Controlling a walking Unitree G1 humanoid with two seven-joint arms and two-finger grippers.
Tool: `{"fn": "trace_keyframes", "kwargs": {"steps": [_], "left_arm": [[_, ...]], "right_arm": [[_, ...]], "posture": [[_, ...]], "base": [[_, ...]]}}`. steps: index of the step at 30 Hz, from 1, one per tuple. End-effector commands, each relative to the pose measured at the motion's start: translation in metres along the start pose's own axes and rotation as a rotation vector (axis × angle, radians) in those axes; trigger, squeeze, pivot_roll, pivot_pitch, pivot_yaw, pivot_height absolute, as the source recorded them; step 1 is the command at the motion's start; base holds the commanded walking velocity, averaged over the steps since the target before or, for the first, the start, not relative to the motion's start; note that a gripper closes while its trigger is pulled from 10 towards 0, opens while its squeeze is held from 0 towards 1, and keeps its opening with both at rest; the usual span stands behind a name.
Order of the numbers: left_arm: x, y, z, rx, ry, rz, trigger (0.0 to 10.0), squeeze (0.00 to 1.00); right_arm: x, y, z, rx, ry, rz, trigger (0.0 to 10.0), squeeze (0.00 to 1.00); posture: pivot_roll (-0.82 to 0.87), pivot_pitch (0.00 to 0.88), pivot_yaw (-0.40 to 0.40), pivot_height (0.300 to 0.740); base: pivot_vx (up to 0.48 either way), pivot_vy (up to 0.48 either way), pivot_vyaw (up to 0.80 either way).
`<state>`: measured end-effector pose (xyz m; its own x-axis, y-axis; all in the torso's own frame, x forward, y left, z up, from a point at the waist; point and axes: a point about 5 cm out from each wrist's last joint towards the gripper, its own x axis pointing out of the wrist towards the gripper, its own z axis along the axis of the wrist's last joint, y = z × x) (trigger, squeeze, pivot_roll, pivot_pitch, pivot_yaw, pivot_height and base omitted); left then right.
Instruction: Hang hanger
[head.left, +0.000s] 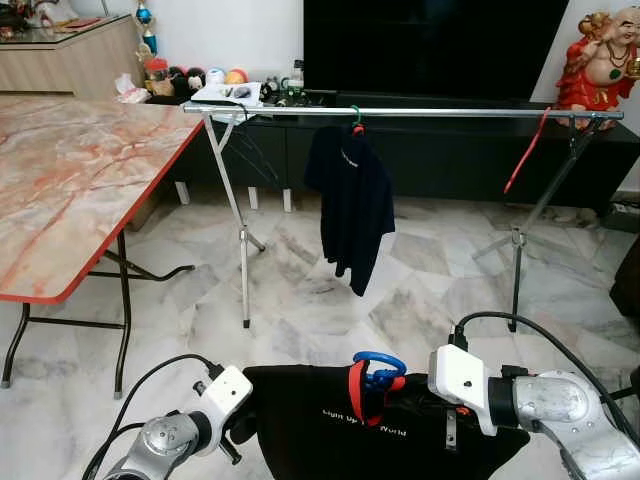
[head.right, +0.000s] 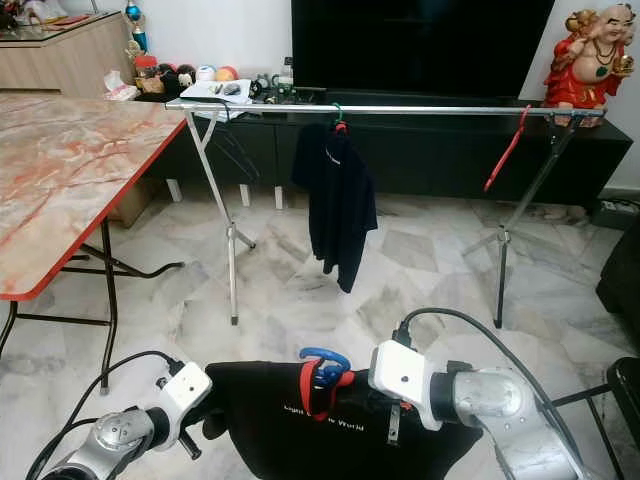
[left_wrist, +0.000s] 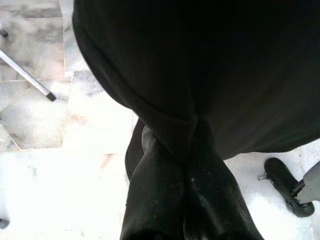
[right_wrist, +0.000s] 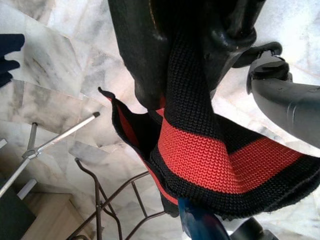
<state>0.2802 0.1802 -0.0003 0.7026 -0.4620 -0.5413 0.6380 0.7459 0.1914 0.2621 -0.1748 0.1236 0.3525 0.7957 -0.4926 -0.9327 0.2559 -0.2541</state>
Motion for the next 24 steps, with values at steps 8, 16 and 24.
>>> {"fn": "trace_keyframes", "kwargs": {"steps": [8, 16, 24], "left_arm": [[-0.004, 0.004, -0.006, -0.009, 0.021, 0.037, 0.0, 0.00], [-0.006, 0.008, -0.007, -0.009, 0.022, 0.070, 0.0, 0.00], [-0.006, 0.006, -0.009, -0.013, 0.025, 0.068, 0.0, 0.00]], "right_arm": [[-0.007, -0.023, -0.011, -0.057, 0.115, -0.195, 10.0, 0.00], [-0.019, -0.055, -0.032, 0.006, 0.276, -0.532, 10.0, 0.00], [-0.030, -0.086, -0.025, 0.293, 0.087, -0.956, 10.0, 0.00]], "posture": [[0.07, 0.037, 0.003, 0.740], [0.08, 0.036, 0.003, 0.740], [0.08, 0.039, 0.001, 0.740]], "base": [[0.000, 0.000, 0.00], [0.000, 0.000, 0.00], [0.000, 0.000, 0.00]]}}
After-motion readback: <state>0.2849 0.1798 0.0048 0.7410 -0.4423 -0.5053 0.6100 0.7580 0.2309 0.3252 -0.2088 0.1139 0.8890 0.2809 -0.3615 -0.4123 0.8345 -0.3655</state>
